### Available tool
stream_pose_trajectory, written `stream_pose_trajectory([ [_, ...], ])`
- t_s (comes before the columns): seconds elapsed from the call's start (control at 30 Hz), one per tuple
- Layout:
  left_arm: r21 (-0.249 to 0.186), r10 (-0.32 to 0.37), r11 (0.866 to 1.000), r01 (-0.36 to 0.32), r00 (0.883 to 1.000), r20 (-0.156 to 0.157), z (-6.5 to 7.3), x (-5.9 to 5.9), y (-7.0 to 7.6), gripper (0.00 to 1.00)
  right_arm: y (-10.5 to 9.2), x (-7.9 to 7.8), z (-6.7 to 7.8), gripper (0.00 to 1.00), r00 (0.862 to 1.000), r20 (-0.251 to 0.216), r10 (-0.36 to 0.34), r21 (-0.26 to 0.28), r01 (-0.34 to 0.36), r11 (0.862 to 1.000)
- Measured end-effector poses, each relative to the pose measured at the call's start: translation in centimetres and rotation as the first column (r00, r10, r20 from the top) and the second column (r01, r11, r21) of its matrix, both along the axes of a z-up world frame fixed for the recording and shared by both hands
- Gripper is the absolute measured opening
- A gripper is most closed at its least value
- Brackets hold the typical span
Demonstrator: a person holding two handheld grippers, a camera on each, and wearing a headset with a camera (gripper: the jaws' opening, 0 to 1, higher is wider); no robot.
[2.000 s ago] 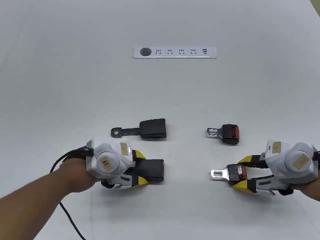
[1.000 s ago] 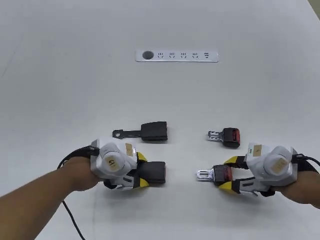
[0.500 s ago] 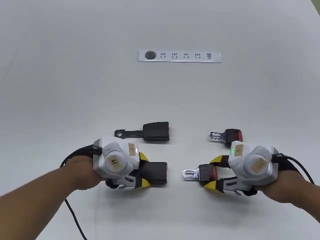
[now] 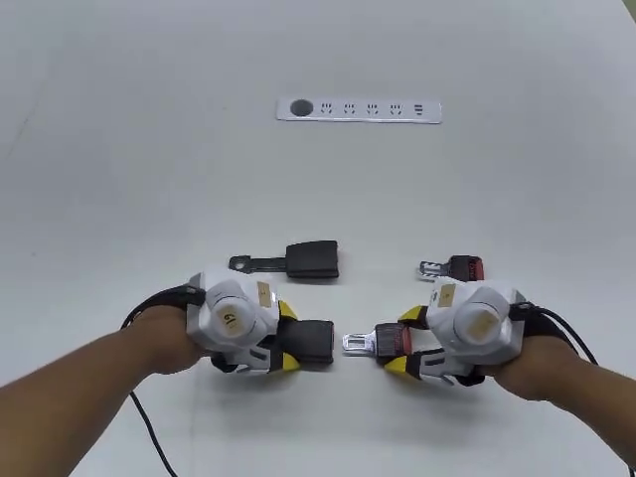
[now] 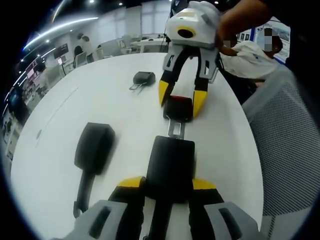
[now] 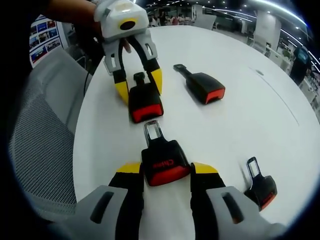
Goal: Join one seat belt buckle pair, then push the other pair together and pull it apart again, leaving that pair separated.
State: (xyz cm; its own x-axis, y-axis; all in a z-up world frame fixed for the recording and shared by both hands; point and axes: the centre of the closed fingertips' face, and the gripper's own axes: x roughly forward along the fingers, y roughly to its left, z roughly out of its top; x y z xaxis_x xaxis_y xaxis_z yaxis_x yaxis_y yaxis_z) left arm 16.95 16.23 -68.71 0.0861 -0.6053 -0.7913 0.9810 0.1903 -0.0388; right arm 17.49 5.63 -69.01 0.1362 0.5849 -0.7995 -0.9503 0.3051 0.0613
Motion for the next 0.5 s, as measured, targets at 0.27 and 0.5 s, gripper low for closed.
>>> stream_pose_trajectory([
  [0.27,0.002,0.000,1.000,0.000,1.000,-0.005,-0.1,0.0,0.0,0.35,1.7,-0.2,0.0,0.35,1.000,0.005,0.013,0.013,-0.013,1.000],
  [0.5,0.005,-0.004,1.000,0.004,1.000,-0.007,-0.1,0.1,0.1,0.35,2.4,-0.3,-0.2,0.35,1.000,0.009,0.019,0.016,-0.019,1.000],
])
